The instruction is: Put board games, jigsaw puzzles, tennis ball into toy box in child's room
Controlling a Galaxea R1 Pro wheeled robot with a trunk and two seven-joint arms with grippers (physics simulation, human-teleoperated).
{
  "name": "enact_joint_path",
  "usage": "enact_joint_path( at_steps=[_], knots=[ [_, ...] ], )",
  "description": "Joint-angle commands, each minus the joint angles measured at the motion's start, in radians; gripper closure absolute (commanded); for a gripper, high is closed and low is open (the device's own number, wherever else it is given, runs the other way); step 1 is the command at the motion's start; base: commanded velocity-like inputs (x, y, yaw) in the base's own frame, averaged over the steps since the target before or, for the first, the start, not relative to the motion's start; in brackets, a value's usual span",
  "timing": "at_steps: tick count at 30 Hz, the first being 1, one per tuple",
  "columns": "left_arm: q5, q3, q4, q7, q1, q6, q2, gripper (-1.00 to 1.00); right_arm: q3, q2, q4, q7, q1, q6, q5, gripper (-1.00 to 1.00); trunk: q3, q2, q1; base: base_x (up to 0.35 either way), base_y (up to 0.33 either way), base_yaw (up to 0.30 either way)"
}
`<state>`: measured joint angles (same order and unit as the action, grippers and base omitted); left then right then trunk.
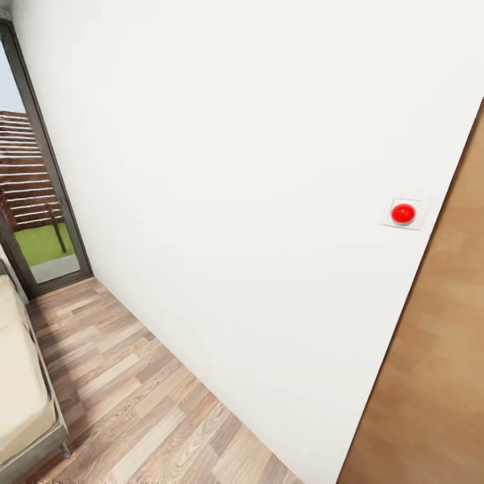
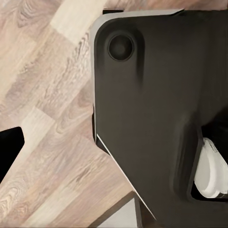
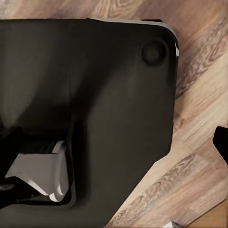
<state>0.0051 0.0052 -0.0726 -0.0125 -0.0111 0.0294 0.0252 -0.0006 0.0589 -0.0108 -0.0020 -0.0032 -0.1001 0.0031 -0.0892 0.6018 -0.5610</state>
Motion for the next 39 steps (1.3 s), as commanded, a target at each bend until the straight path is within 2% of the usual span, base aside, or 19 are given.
enact_joint_path(
  at_steps=[1, 7, 10, 11, 13, 14, 19, 26, 30, 31, 32, 39],
  knots=[
    [0.001, 0.001, -0.006, -0.004, -0.006, 0.006, 0.004, -1.0, 0.0, 0.002, -0.003, 0.001, -0.002, -0.001, 0.001, -1.0, 0.001, -0.006, 0.004, 0.0, 0.0, 0.291],
    [0.003, 0.005, -0.03, -0.036, -0.058, 0.063, 0.03, -1.0, 0.002, 0.011, -0.053, 0.003, -0.032, 0.043, 0.001, -1.0, 0.02, -0.048, 0.027, 0.0, 0.0, 0.291],
    [0.004, 0.014, -0.035, -0.067, -0.099, 0.119, 0.045, -1.0, 0.002, 0.013, -0.097, 0.003, -0.059, 0.1, 0.0, -1.0, 0.03, -0.069, 0.038, 0.0, 0.0, 0.291],
    [0.004, 0.024, -0.037, -0.095, -0.128, 0.157, 0.056, -1.0, 0.002, 0.014, -0.131, 0.004, -0.077, 0.147, -0.001, -1.0, 0.033, -0.076, 0.042, 0.0, 0.0, 0.291],
    [0.004, 0.03, -0.038, -0.112, -0.143, 0.174, 0.062, -1.0, 0.002, 0.014, -0.149, 0.004, -0.085, 0.172, -0.001, -1.0, 0.039, -0.09, 0.05, 0.0, 0.0, 0.291],
    [0.004, 0.044, -0.039, -0.148, -0.172, 0.204, 0.075, -1.0, 0.002, 0.015, -0.192, 0.005, -0.1, 0.22, -0.003, -1.0, 0.042, -0.097, 0.053, 0.0, 0.0, 0.291],
    [0.004, 0.077, -0.04, -0.256, -0.241, 0.258, 0.116, -1.0, 0.002, 0.016, -0.317, 0.007, -0.128, 0.321, -0.006, -1.0, 0.058, -0.132, 0.073, 0.0, 0.0, 0.291],
    [0.004, 0.097, -0.041, -0.427, -0.326, 0.331, 0.186, -1.0, 0.001, 0.017, -0.511, 0.011, -0.144, 0.434, -0.008, -1.0, 0.08, -0.181, 0.099, 0.0, 0.0, 0.291],
    [0.004, 0.1, -0.043, -0.545, -0.357, 0.354, 0.227, -1.0, 0.001, 0.02, -0.611, 0.014, -0.148, 0.486, -0.009, -1.0, 0.089, -0.202, 0.111, 0.0, 0.0, 0.291],
    [0.003, 0.101, -0.049, -0.609, -0.369, 0.361, 0.248, -1.0, 0.001, 0.023, -0.655, 0.015, -0.149, 0.505, -0.009, -1.0, 0.089, -0.202, 0.111, 0.0, 0.0, 0.292],
    [0.003, 0.101, -0.049, -0.609, -0.369, 0.361, 0.248, -1.0, 0.001, 0.023, -0.655, 0.015, -0.149, 0.505, -0.009, -1.0, 0.089, -0.202, 0.111, 0.0, 0.0, 0.292],
    [0.0, 0.1, -0.105, -0.834, -0.387, 0.398, 0.319, -1.0, 0.002, 0.039, -0.763, 0.016, -0.153, 0.546, -0.009, -1.0, 0.089, -0.202, 0.111, 0.0, 0.0, 0.291]
  ],
)
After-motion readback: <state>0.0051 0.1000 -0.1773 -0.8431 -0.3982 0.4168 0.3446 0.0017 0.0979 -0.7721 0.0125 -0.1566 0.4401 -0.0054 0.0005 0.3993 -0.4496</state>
